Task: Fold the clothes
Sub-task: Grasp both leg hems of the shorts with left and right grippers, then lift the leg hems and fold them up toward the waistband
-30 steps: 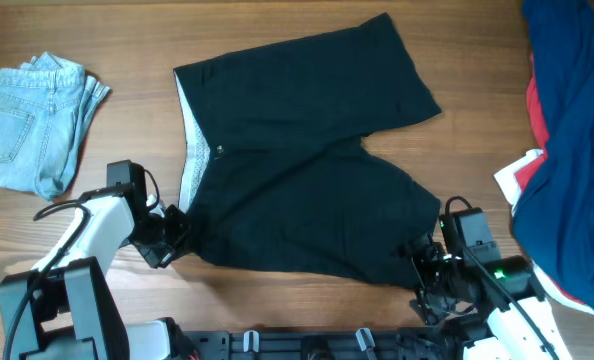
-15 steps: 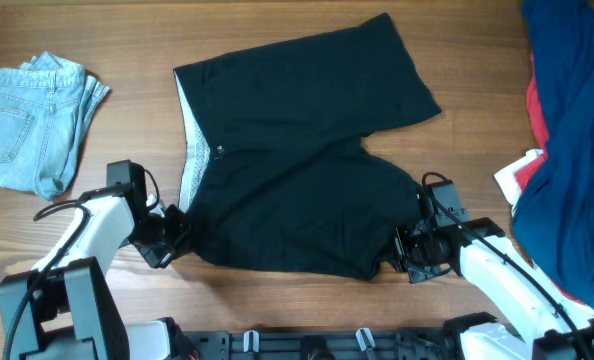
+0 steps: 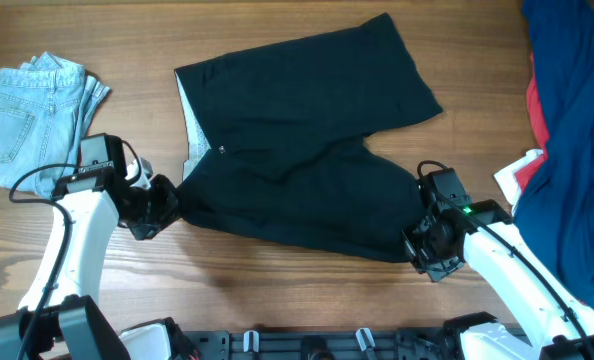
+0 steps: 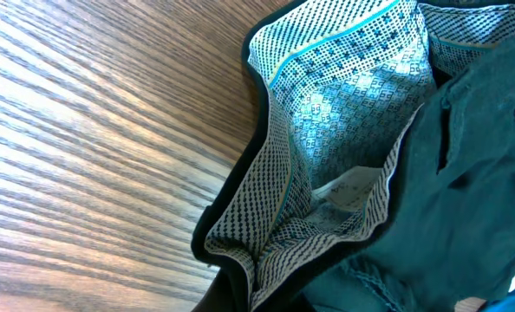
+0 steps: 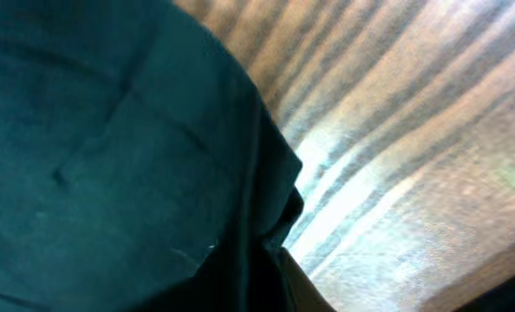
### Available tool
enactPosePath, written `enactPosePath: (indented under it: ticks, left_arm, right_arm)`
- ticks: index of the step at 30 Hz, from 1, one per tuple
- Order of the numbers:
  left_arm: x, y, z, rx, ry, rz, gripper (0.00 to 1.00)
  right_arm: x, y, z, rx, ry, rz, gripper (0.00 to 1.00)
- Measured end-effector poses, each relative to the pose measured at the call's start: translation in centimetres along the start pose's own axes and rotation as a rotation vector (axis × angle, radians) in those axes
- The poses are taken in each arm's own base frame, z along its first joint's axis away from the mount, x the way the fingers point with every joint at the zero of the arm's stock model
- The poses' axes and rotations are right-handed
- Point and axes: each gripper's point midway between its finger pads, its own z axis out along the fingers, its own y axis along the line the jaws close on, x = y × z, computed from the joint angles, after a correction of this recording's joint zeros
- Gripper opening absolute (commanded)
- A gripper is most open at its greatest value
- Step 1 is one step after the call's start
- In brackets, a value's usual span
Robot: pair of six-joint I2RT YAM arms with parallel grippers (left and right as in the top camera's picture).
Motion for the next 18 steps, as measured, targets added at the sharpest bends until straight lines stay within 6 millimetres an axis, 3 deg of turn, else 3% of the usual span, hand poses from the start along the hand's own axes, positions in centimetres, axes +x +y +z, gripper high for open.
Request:
enactPosePath:
  ticks: [4,6,11,15,16,18]
  left_arm:
    - [-0.1,0.0,0.0,-0.003,-0.003,0.0,0.04]
    - [-0.1,0.0,0.0,-0.003,-0.003,0.0,0.04]
    - [0.2,-0.3,-0.1,0.017,0.01,0.001,0.04]
    - [-0.1,-1.2,-1.5,0.035,0.014,0.002,0.04]
    - [-0.7,-1.7,-2.1,0.046,-0.003,0.007,0.04]
    - [-2.5,-3.0,-3.8,0.08,-0.06,0.022,0.04]
  right_arm:
    - [0.1,-0.4,0.0,0.018,0.006,-0.017,0.17]
    - [0.2,-0.4,0.0,0.017,0.007,-0.02,0.04]
    - [0.3,0.0,-0.8,0.013,0.018,-0.089,0.04]
    - [-1.1,4.9,-6.2,-0.112,-0.063,-0.222,0.04]
    - [-1.9,6.6,-8.4,-0.17,-0.1,-0.254,0.04]
    - [-3.6,8.3,-11.7,-0.239,-0.147,-0.286,0.04]
